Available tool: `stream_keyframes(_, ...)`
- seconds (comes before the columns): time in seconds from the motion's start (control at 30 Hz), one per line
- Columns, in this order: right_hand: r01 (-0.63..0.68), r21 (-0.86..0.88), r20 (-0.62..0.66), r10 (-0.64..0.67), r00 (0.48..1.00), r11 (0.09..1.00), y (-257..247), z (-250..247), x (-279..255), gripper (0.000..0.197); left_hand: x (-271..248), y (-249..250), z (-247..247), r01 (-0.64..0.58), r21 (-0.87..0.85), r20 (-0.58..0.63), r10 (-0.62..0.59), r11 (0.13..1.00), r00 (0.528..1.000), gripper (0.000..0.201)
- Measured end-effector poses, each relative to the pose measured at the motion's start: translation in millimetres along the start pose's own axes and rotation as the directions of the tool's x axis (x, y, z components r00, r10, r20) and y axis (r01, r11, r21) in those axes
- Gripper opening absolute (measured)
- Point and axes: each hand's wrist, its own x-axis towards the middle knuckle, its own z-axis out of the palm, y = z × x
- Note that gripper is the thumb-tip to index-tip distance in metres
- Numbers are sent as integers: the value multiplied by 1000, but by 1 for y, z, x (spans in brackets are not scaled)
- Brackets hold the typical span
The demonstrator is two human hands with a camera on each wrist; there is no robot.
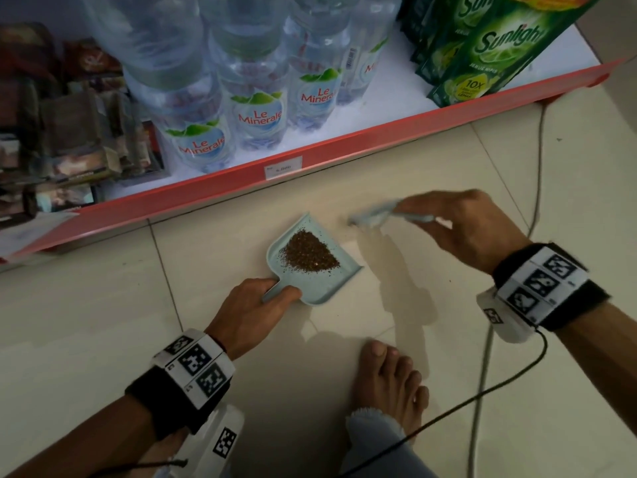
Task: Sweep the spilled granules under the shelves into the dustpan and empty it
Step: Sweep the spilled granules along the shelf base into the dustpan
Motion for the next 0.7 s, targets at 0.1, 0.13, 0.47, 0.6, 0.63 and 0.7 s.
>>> stream_keyframes(0.1, -189, 0, -229, 184, 956, 982, 17, -1, 10, 21, 1, 1, 1, -18, 2, 14, 18, 1000, 1000, 41)
stream_keyframes(0.13, -285, -33, -263, 267, 927, 958, 23, 0, 15, 22, 1, 1, 1, -26, 9, 19, 26, 1000, 999, 41)
stream_keyframes(0.47, -251, -48, 18, 252, 968, 967, -44, 34, 5, 23, 0, 1, -2, -18, 16, -9, 18, 1000, 1000, 40)
stream_keyframes(0.6, -263, -17, -119, 259, 958, 965, -44, 24, 7, 22, 2, 2, -3, -16, 20, -6, 16, 1000, 1000, 38)
stream_keyframes(0.63, -285, -28, -179, 276, 944, 958, -38, 19, 10, 22, 2, 1, -3, -16, 23, -8, 16, 1000, 1000, 38)
stream_keyframes(0.7, -370, -76, -267, 338, 902, 926, -22, 12, 19, 21, 2, 0, -4, -16, 25, -8, 16, 1000, 1000, 38)
